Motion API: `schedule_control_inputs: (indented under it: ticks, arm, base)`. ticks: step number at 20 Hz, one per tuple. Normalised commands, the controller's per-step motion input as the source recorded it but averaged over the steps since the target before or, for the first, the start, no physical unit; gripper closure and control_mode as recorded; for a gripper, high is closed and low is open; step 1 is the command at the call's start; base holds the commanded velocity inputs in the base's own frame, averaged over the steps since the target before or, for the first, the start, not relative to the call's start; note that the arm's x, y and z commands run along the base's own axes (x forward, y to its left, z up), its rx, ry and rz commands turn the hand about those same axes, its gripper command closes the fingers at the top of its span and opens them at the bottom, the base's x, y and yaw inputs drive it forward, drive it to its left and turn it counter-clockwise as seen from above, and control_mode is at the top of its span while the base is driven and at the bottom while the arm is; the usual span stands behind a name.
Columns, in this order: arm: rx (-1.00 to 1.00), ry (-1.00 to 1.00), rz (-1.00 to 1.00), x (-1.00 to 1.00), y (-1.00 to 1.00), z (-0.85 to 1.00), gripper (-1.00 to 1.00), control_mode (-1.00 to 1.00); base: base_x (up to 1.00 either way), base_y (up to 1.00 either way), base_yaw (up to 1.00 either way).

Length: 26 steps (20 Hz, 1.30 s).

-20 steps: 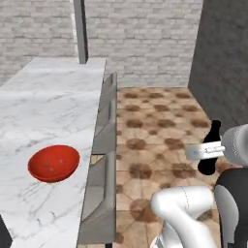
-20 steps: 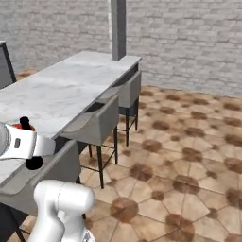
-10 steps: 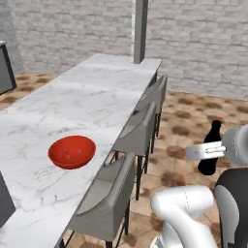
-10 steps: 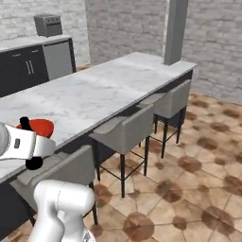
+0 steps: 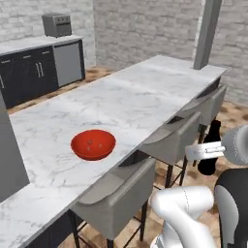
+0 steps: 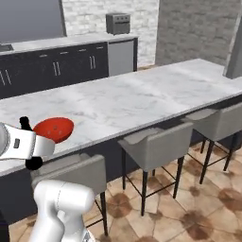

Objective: Open the fridge, grab two sodas, and place both sodas inside the bowl with ice on the dining counter.

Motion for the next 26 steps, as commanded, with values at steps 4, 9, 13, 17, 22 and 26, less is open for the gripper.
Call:
schedule_control_inputs:
  ticks: [4,9,13,17,22,26]
  arm:
    - [0.0,0.0,0.0,0.0,0.0,0.0,1.0,1.0]
    - [0.0,0.0,0.0,0.0,0.0,0.0,1.0,1.0]
    - [0.0,0.0,0.0,0.0,0.0,0.0,1.0,1.0]
    - [0.0,0.0,0.0,0.0,0.0,0.0,1.0,1.0]
    - [0.0,0.0,0.0,0.0,0.0,0.0,1.0,1.0]
    - [0.0,0.0,0.0,0.0,0.0,0.0,1.0,1.0]
  base:
    - [0.4,-0.08,0.66]
    - [0.43,-0.07,0.66]
    - [0.63,-0.12,0.6]
    - [0.81,-0.31,0.49]
    - [0.56,-0.59,0.26]
    - [0.83,-0.44,0.19]
